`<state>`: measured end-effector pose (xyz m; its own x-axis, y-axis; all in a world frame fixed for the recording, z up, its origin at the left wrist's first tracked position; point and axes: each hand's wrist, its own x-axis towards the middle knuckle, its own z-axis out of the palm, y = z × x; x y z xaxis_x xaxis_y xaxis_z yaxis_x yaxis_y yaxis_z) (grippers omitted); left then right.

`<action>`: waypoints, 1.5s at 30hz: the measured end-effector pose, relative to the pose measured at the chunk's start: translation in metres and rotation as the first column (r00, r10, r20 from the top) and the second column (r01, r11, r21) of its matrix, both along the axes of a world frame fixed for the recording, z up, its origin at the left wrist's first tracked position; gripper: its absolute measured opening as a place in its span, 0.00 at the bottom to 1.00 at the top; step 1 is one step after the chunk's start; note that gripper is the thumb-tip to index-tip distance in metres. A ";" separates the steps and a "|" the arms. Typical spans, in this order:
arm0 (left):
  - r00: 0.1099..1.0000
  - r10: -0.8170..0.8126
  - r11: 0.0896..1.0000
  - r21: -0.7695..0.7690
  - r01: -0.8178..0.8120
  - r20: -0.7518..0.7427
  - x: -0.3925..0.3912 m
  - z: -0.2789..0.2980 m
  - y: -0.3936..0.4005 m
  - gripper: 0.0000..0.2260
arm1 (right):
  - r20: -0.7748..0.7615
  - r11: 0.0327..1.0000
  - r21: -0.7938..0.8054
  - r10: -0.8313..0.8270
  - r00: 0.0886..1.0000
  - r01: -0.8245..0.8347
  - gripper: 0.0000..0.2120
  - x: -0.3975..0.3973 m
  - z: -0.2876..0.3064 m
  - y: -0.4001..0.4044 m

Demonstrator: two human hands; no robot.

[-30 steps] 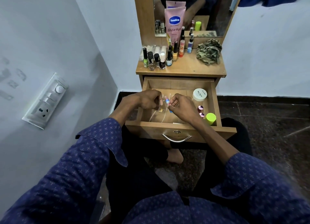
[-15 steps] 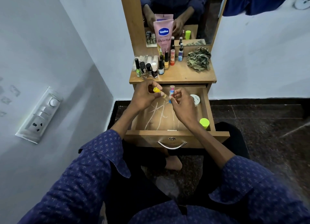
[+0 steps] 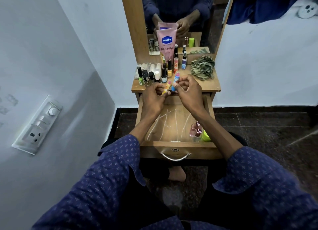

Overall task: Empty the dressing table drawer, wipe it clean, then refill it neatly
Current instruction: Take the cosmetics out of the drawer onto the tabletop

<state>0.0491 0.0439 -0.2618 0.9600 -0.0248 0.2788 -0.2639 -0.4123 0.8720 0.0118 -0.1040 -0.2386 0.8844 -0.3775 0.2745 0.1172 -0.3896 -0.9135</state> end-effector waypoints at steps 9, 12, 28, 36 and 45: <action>0.962 0.257 0.966 -0.005 -0.257 0.089 0.017 -0.003 -0.028 0.11 | -0.019 0.986 -0.169 -0.002 1.000 -0.001 0.07 0.037 -0.006 -0.019; 0.952 0.297 0.954 0.013 -0.299 0.071 0.022 -0.007 -0.032 0.11 | -0.028 0.981 -0.195 0.013 1.000 -0.019 0.08 0.051 -0.008 -0.020; 0.951 0.275 0.959 0.031 -0.282 0.141 0.021 -0.008 -0.032 0.18 | -0.069 0.979 -0.195 0.049 0.996 -0.062 0.11 0.071 -0.016 -0.024; 0.954 0.257 0.966 0.001 -0.260 0.152 0.000 -0.011 -0.031 0.19 | -0.086 0.967 -0.245 0.048 0.995 -0.068 0.11 0.052 0.001 -0.031; 0.882 -0.460 0.880 0.083 0.468 -0.100 -0.033 -0.034 -0.029 0.08 | -0.143 0.931 -0.332 0.108 0.984 -0.150 0.04 -0.008 0.005 -0.055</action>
